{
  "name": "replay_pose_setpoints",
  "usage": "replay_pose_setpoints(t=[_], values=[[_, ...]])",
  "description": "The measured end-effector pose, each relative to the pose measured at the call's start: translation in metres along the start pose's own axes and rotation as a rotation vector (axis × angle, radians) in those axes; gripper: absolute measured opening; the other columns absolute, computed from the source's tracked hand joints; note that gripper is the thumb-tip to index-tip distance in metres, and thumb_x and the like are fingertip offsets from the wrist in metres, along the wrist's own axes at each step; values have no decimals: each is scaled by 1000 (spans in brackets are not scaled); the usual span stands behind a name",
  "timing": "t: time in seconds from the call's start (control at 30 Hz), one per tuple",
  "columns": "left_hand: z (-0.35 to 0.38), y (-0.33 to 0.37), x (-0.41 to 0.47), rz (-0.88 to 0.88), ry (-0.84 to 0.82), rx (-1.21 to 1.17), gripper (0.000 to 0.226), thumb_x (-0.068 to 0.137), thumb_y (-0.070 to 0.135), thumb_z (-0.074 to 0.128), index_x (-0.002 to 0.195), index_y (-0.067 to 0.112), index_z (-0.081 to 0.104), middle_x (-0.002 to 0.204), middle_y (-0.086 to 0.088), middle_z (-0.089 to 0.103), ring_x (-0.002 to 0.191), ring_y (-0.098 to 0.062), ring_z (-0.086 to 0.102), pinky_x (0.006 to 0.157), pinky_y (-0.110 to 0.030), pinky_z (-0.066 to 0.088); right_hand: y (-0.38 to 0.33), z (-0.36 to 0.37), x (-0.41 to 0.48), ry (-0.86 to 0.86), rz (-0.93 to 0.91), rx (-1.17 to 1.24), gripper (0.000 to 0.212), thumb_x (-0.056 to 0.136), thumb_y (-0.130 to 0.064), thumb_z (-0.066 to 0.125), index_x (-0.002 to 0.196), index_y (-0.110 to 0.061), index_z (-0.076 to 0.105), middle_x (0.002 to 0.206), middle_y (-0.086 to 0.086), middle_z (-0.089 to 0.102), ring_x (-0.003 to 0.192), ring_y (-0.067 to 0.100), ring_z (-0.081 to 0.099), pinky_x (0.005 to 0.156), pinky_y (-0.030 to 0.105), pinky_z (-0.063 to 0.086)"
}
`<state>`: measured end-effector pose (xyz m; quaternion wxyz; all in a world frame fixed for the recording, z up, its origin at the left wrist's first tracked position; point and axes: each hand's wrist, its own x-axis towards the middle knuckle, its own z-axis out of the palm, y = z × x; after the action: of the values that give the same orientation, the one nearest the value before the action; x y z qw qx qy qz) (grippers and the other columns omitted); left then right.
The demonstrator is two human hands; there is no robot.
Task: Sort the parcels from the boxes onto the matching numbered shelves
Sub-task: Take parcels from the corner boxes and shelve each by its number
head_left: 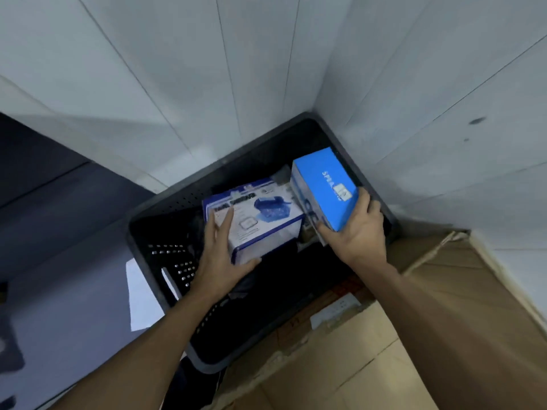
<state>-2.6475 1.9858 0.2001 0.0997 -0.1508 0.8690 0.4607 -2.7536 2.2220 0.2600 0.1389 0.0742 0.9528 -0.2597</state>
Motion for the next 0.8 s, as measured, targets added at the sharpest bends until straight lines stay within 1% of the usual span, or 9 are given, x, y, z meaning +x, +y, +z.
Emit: replay_pose_setpoints(t=[0.07, 0.17, 0.27, 0.33, 0.4, 0.47, 0.6, 0.73, 0.8], values=[[6, -10, 4, -64, -11, -13, 116, 74, 35, 87, 158, 37, 7, 165, 2, -20, 140, 10, -9, 115, -24, 12, 4, 6, 4, -18, 17, -10, 97, 77, -48, 79, 149, -12, 25, 133, 16, 37, 123, 36, 39, 92, 44, 40], [15, -32, 12, -103, 26, 33, 113, 75, 31, 86, 158, 37, 9, 166, -1, -15, 147, -3, -8, 118, -30, 15, 13, 21, 12, -39, 15, -43, 96, 79, -48, 78, 149, -14, 23, 132, 13, 37, 122, 33, 39, 88, 42, 40], [19, -49, 24, -103, 53, 102, 114, 72, 40, 87, 158, 40, 12, 167, -3, -8, 153, -22, -1, 118, -46, 19, 16, 36, 23, -42, -17, -80, 97, 78, -50, 79, 149, -15, 23, 131, 13, 37, 122, 33, 40, 90, 45, 42], [18, -58, 30, -133, 18, 116, 121, 65, 50, 88, 157, 45, 9, 167, -4, -12, 152, -28, -1, 119, -52, 18, 15, 44, 28, -65, -26, -81, 98, 78, -50, 79, 150, -15, 22, 133, 13, 37, 123, 33, 40, 90, 44, 42], [15, -62, 37, -151, -39, 95, 131, 55, 59, 86, 156, 46, 4, 165, -1, -17, 152, -27, -3, 120, -52, 15, 15, 50, 32, -70, -31, -86, 99, 78, -49, 80, 151, -15, 22, 135, 13, 37, 124, 33, 41, 89, 43, 42], [10, -67, 45, -162, -73, 63, 140, 46, 62, 85, 157, 43, 1, 163, 3, -21, 152, -20, -4, 123, -50, 14, 18, 54, 34, -75, -17, -75, 100, 77, -47, 81, 151, -14, 22, 135, 14, 37, 123, 34, 42, 88, 43, 43], [6, -80, 59, -151, -215, 113, 149, 35, 67, 86, 148, 57, -10, 156, 11, -40, 151, -17, -15, 122, -53, 15, 23, 60, 35, -80, -13, -81, 100, 77, -46, 82, 150, -14, 21, 135, 15, 37, 124, 32, 43, 90, 45, 46], [6, -81, 66, -177, -256, 186, 150, 28, 69, 85, 140, 68, -15, 156, 9, -39, 152, -28, -15, 119, -61, 17, 24, 64, 37, -68, -21, -76, 100, 77, -47, 81, 150, -14, 21, 135, 15, 37, 124, 32, 43, 89, 45, 46], [5, -82, 68, -185, -272, 210, 153, 27, 69, 85, 140, 67, -18, 154, 9, -43, 151, -31, -15, 117, -62, 17, 27, 65, 37, -63, -23, -82, 100, 77, -47, 81, 150, -13, 21, 135, 16, 38, 124, 32, 44, 89, 46, 47]])
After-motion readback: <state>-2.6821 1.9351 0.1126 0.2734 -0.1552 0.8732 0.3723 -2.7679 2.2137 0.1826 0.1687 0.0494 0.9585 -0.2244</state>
